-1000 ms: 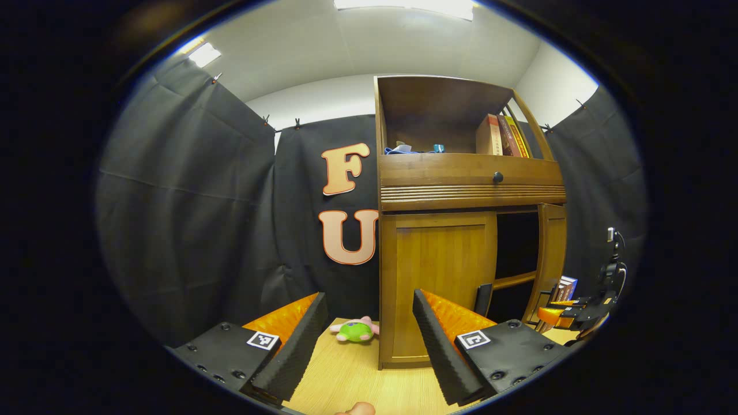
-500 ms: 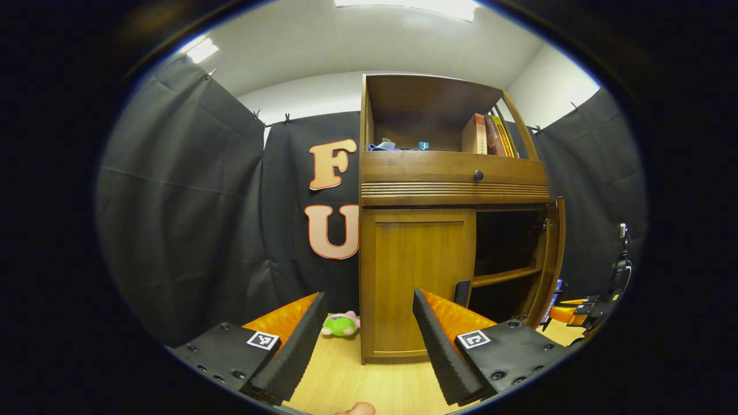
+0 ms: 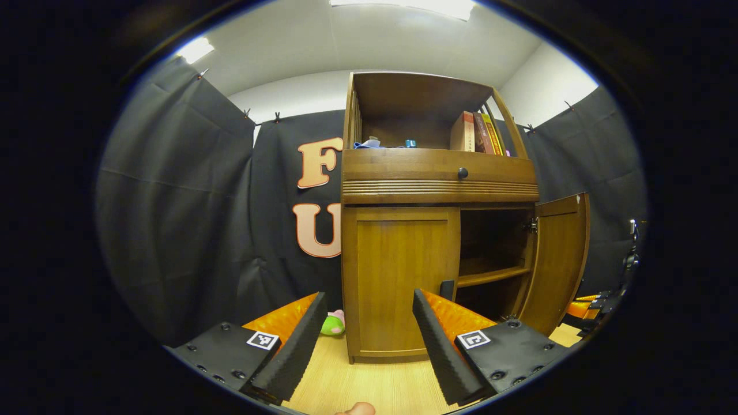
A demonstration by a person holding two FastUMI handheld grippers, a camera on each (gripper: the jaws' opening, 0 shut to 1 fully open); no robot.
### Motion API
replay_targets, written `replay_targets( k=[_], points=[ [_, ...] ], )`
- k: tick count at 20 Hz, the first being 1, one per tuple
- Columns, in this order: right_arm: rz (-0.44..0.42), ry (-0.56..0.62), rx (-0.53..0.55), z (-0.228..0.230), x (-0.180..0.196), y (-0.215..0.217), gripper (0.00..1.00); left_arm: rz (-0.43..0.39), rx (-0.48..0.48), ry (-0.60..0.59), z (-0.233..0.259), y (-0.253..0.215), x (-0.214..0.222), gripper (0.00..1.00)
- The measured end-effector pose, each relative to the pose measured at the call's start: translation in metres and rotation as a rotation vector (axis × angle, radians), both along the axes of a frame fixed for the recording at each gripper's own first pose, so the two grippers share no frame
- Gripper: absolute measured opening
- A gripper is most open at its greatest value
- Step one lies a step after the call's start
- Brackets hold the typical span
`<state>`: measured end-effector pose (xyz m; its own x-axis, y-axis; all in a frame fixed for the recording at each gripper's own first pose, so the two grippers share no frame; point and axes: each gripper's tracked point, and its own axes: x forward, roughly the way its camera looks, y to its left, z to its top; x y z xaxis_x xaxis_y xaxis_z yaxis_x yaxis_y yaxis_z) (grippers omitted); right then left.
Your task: Open the right door of the double-door shoe cabinet with the right hand, and open the left door with the left hand.
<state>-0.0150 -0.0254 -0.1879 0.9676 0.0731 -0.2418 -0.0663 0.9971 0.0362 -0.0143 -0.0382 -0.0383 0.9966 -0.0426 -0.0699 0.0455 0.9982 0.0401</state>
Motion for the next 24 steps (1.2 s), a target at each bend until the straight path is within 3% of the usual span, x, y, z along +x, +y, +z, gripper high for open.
replay_targets(
  k=[2, 3, 4, 6, 7, 8, 16, 17, 18, 19, 21, 22, 23, 24],
  points=[
    [-0.033, -0.003, -0.016, 0.003, -0.005, -0.017, 0.09, -0.004, 0.002, 0.0, -0.001, -0.006, 0.001, 0.95],
    [-0.055, -0.004, -0.03, 0.004, -0.006, -0.027, 0.17, -0.007, 0.003, 0.001, 0.0, -0.009, 0.002, 0.95],
    [-0.079, -0.008, -0.049, 0.003, -0.007, -0.039, 0.06, -0.009, 0.004, 0.0, 0.0, -0.011, 0.002, 0.95],
    [-0.125, -0.015, -0.072, 0.002, -0.008, -0.061, 0.04, -0.013, 0.004, -0.004, 0.001, -0.015, 0.003, 0.95],
    [-0.138, -0.016, -0.07, 0.002, -0.007, -0.069, 0.12, -0.014, 0.004, -0.006, 0.002, -0.018, 0.003, 0.95],
    [-0.145, -0.016, -0.06, 0.003, -0.007, -0.074, 0.02, -0.015, 0.004, -0.007, 0.001, -0.02, 0.004, 0.95],
    [-0.13, -0.027, -0.042, 0.004, -0.006, -0.098, 0.01, -0.015, 0.009, 0.015, -0.01, -0.032, 0.017, 0.95],
    [-0.128, -0.027, -0.042, 0.004, -0.006, -0.1, 0.01, -0.014, 0.007, 0.018, -0.013, -0.033, 0.019, 0.95],
    [-0.127, -0.027, -0.039, 0.004, -0.006, -0.104, 0.12, -0.016, 0.004, 0.021, -0.014, -0.035, 0.021, 0.95],
    [-0.131, -0.026, -0.037, 0.004, -0.005, -0.108, 0.02, -0.019, 0.001, 0.025, -0.017, -0.038, 0.025, 0.95],
    [-0.13, -0.026, -0.022, 0.004, -0.006, -0.116, 0.03, -0.021, -0.001, 0.031, -0.02, -0.042, 0.029, 0.95],
    [-0.137, -0.03, -0.015, 0.005, -0.006, -0.12, 0.14, -0.021, 0.0, 0.033, -0.022, -0.044, 0.032, 0.96],
    [-0.147, -0.035, -0.017, 0.006, -0.007, -0.126, 0.18, -0.024, 0.001, 0.035, -0.024, -0.047, 0.035, 0.96],
    [-0.153, -0.038, -0.018, 0.006, -0.007, -0.131, 0.04, -0.029, 0.001, 0.037, -0.027, -0.051, 0.038, 0.96]
  ],
)
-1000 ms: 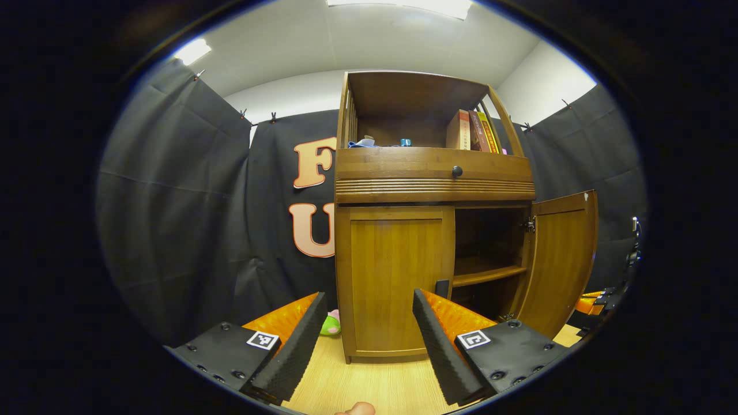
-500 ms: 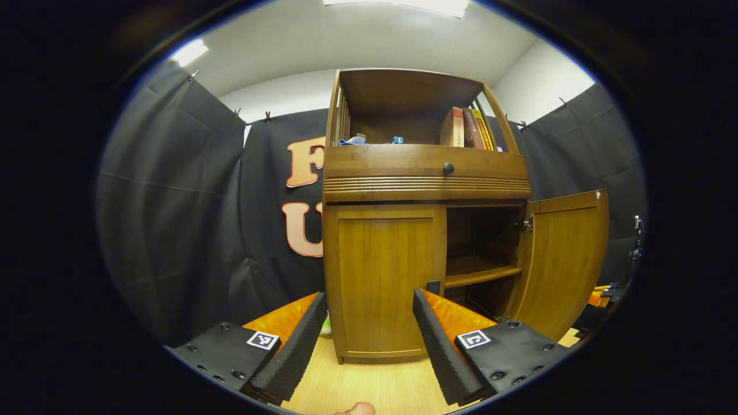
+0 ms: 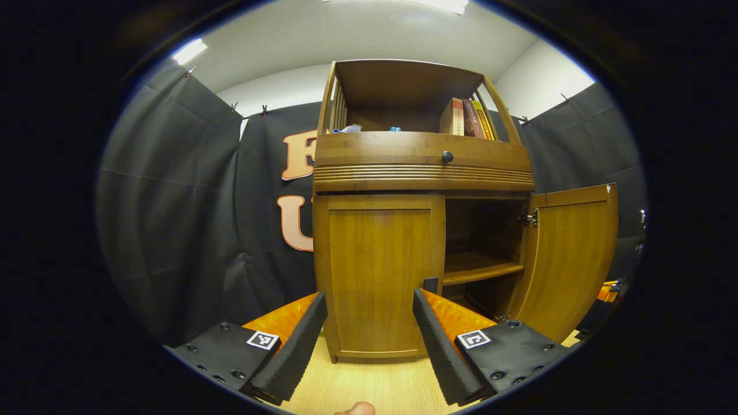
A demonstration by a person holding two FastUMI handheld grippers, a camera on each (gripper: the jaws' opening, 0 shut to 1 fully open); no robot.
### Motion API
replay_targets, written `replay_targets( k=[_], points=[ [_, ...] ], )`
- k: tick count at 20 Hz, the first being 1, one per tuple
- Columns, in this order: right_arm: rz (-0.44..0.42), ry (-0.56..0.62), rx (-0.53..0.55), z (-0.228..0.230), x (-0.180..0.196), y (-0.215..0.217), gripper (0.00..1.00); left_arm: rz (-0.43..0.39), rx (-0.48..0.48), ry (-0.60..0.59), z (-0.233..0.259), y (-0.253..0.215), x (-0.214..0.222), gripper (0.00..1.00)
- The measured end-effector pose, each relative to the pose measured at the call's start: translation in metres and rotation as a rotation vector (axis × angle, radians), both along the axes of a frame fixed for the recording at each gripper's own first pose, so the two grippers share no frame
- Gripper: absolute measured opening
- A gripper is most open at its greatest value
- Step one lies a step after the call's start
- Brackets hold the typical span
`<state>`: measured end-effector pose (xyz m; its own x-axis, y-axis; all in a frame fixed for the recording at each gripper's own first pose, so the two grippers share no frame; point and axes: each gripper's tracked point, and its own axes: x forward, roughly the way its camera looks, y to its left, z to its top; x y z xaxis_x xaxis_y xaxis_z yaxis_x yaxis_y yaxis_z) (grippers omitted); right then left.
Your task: Open the right door of the double-door shoe cabinet with the right hand, and open the left door with the left hand.
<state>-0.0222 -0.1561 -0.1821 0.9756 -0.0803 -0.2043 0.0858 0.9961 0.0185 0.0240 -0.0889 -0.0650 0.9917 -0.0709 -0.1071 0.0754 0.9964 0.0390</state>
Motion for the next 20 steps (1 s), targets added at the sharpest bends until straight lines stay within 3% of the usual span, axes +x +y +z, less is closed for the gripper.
replay_targets(
  k=[2, 3, 4, 5, 6, 7, 8, 11, 16, 17, 18, 20],
  points=[
    [0.008, 0.0, 0.013, 0.001, -0.004, 0.0, 0.04, -0.014, -0.003, 0.003, -0.004, -0.01, 0.007, 0.95],
    [0.006, 0.002, 0.007, 0.002, -0.005, 0.0, 0.21, -0.021, -0.005, 0.006, -0.008, -0.015, 0.01, 0.96],
    [-0.001, -0.002, -0.017, 0.003, -0.005, -0.003, 0.06, -0.029, -0.008, 0.01, -0.011, -0.02, 0.015, 0.96],
    [-0.005, -0.006, -0.04, 0.004, -0.006, -0.005, 0.22, -0.037, -0.012, 0.014, -0.015, -0.025, 0.018, 0.95],
    [-0.006, -0.009, -0.055, 0.007, -0.006, -0.004, 0.07, -0.044, -0.015, 0.018, -0.018, -0.03, 0.022, 0.96],
    [-0.016, -0.016, -0.068, 0.009, -0.007, -0.005, 0.22, -0.05, -0.017, 0.023, -0.023, -0.034, 0.028, 0.96],
    [-0.033, -0.03, -0.083, 0.015, -0.009, -0.01, 0.09, -0.054, -0.017, 0.025, -0.027, -0.038, 0.033, 0.96],
    [-0.076, -0.061, -0.122, 0.025, -0.014, -0.023, 0.11, -0.057, -0.012, 0.03, -0.044, -0.05, 0.055, 0.96],
    [-0.12, -0.059, -0.108, 0.027, -0.019, -0.04, 0.2, -0.098, -0.088, 0.071, -0.076, -0.076, 0.092, 0.96],
    [-0.13, -0.057, -0.093, 0.025, -0.02, -0.043, 0.3, -0.098, -0.099, 0.078, -0.083, -0.08, 0.101, 0.95],
    [-0.138, -0.056, -0.079, 0.024, -0.02, -0.047, 0.21, -0.101, -0.104, 0.085, -0.089, -0.086, 0.109, 0.95],
    [-0.157, -0.057, -0.063, 0.023, -0.022, -0.057, 0.24, -0.109, -0.099, 0.088, -0.098, -0.094, 0.124, 0.97]
  ],
)
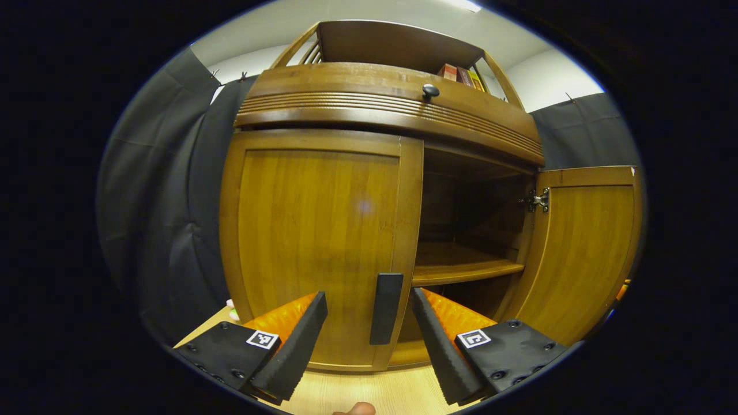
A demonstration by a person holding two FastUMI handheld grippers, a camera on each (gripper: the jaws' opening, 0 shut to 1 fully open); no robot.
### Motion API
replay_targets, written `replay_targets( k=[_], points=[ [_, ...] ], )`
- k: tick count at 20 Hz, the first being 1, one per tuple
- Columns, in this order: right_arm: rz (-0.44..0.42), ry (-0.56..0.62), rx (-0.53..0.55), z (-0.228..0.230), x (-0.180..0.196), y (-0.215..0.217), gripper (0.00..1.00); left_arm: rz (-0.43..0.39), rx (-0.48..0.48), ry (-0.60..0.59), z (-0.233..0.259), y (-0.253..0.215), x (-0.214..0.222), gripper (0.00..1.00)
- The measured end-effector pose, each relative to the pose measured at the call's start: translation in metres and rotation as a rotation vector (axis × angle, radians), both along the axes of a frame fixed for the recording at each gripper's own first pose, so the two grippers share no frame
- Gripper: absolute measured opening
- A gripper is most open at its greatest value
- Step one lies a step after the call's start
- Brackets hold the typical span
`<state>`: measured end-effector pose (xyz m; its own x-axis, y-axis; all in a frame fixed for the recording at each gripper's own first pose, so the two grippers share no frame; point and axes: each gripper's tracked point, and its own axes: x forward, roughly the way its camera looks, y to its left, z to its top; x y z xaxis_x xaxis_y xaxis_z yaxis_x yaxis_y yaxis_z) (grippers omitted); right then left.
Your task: Open the right door of the double-door shoe cabinet with the right hand, and open the left door with the left hand.
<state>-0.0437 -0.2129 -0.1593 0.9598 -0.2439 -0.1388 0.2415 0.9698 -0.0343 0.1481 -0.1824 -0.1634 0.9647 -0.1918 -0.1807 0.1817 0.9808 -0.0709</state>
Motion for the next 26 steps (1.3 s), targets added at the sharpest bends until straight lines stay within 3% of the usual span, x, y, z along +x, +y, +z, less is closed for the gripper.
replay_targets(
  k=[8, 15, 20, 26],
  points=[
    [-0.039, -0.015, 0.018, -0.002, -0.003, -0.017, 0.25, -0.009, 0.056, 0.032, -0.036, -0.018, 0.043, 0.96],
    [-0.04, -0.016, 0.017, -0.003, -0.001, -0.016, 0.25, -0.036, 0.068, 0.026, -0.046, -0.034, 0.057, 0.53],
    [-0.028, -0.014, 0.007, 0.0, -0.003, -0.008, 0.25, -0.005, 0.072, 0.043, -0.047, -0.033, 0.054, 0.34],
    [-0.002, -0.009, -0.009, 0.006, -0.011, 0.012, 0.25, -0.033, 0.076, 0.067, -0.042, -0.025, 0.027, 0.34]
  ],
)
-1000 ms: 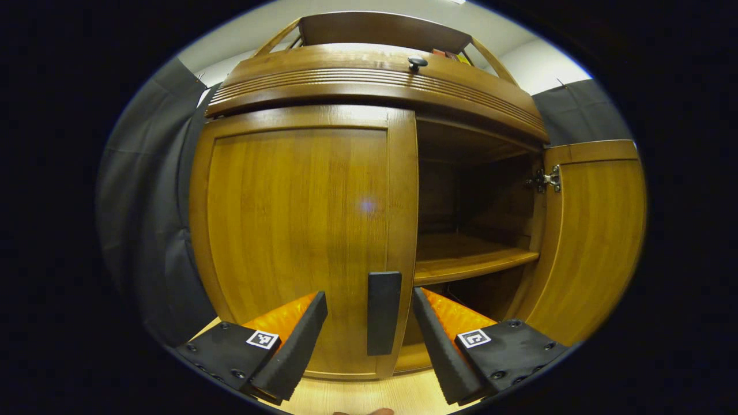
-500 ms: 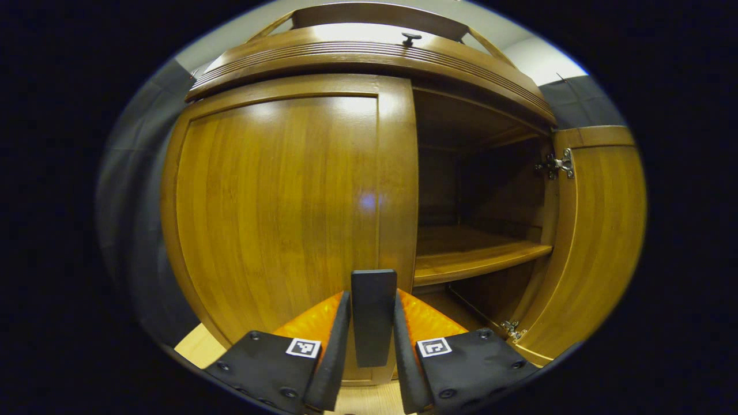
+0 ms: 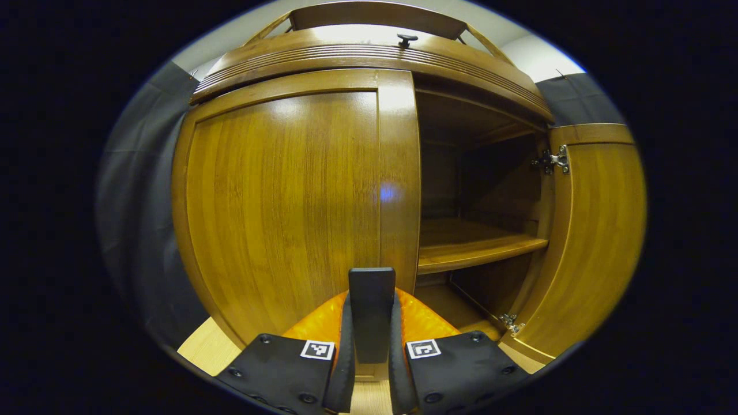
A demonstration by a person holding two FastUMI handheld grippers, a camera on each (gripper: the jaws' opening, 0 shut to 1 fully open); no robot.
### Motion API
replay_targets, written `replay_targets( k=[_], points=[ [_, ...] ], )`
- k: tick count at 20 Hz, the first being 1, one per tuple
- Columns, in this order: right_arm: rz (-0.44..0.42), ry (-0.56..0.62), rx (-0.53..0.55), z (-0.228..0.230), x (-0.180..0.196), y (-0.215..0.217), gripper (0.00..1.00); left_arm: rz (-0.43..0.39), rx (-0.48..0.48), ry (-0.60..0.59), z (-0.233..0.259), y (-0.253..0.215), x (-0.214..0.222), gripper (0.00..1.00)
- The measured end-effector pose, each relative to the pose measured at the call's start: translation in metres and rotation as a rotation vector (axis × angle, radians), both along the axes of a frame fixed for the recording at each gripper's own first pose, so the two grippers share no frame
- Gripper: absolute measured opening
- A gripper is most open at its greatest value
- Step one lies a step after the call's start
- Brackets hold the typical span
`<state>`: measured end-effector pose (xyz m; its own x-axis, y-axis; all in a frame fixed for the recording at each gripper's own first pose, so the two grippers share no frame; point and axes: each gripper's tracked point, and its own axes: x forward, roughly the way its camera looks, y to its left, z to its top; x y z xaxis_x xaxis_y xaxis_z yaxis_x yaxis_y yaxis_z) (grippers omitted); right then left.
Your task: Open the right door of the double-door shoe cabinet with the right hand, and open the left door with the left hand.
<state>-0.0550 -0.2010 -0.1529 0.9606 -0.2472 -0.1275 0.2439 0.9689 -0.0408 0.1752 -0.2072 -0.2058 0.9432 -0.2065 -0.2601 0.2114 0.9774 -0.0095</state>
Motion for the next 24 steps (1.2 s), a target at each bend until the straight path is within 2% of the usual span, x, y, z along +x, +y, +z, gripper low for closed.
replay_targets(
  k=[6, 17, 18, 19, 20, 22, 24],
  points=[
    [0.023, -0.01, -0.006, 0.018, -0.012, 0.027, 0.24, -0.043, -0.008, -0.001, 0.009, 0.018, -0.044, 0.3],
    [0.116, -0.032, -0.003, 0.045, -0.022, 0.095, 0.24, -0.062, -0.002, 0.0, 0.025, 0.068, -0.111, 0.31],
    [0.121, -0.03, 0.002, 0.045, -0.021, 0.1, 0.35, -0.063, -0.004, 0.001, 0.025, 0.074, -0.116, 0.32],
    [0.125, -0.03, 0.008, 0.045, -0.02, 0.104, 0.35, -0.063, -0.003, -0.002, 0.026, 0.079, -0.119, 0.32],
    [0.125, -0.028, 0.014, 0.044, -0.019, 0.107, 0.24, -0.062, -0.003, -0.003, 0.027, 0.083, -0.122, 0.32],
    [0.136, -0.026, 0.022, 0.044, -0.017, 0.113, 0.2, -0.053, -0.002, -0.004, 0.029, 0.096, -0.131, 0.32],
    [0.15, -0.024, 0.027, 0.043, -0.015, 0.121, 0.43, -0.039, 0.008, -0.006, 0.03, 0.109, -0.14, 0.32]
  ],
)
